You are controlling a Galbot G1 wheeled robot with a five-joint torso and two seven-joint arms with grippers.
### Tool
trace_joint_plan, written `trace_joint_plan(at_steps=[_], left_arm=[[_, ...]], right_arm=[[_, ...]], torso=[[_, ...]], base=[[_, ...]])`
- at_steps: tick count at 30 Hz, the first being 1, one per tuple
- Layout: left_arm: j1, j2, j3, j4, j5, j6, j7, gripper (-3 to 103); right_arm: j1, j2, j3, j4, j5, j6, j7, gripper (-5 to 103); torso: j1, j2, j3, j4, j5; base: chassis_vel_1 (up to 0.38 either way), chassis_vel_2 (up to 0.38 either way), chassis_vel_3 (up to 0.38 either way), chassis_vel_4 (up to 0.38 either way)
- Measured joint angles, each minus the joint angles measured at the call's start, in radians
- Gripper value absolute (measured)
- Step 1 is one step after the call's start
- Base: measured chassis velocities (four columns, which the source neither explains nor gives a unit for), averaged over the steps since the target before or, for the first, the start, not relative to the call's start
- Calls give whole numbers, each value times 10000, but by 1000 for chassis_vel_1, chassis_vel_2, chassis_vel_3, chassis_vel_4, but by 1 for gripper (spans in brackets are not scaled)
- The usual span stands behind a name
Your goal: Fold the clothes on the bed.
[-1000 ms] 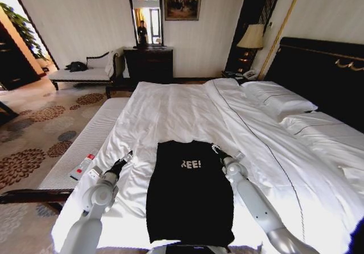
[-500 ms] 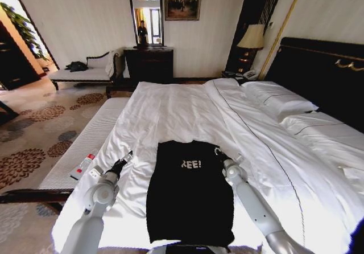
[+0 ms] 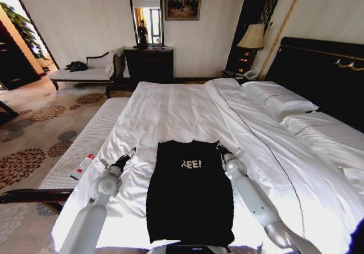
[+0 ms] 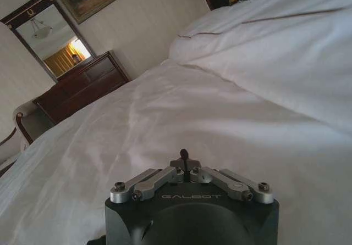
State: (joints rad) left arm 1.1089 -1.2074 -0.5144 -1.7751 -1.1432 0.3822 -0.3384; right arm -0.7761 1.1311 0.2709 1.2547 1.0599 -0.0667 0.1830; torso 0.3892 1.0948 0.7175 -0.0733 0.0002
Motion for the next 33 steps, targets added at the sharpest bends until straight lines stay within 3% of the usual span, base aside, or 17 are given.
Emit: trace_joint_plan(at_steps=[10, 14, 21, 29, 33], left_arm=[[-1949, -936, 922, 2209, -531, 393, -84, 100], [-2760, -1430, 1489, 3241, 2, 413, 76, 100], [-3411, -1701, 2073, 4156, 417, 399, 284, 100], [-4075, -1666, 2820, 5447, 720, 94, 714, 100], [-4392, -1612, 3269, 6076, 637, -405, 1214, 100]], right_arm=[[-123, -79, -100, -7, -284, 7, -97, 0], [-416, -64, -29, 271, -337, 23, -120, 0], [-667, -49, 124, 490, -415, 52, -148, 0], [-996, -119, 285, 821, -472, 106, -195, 0], [-1052, -134, 299, 854, -506, 127, -227, 0]], torso=[[1, -1, 1, -3, 1], [1, -1, 1, -2, -1], [-1, -1, 0, -2, -1], [-1, 0, 0, -1, -1], [-1, 0, -1, -1, -1]], base=[[0, 0, 0, 0], [0, 0, 0, 0], [0, 0, 0, 0], [0, 0, 0, 0], [0, 0, 0, 0]])
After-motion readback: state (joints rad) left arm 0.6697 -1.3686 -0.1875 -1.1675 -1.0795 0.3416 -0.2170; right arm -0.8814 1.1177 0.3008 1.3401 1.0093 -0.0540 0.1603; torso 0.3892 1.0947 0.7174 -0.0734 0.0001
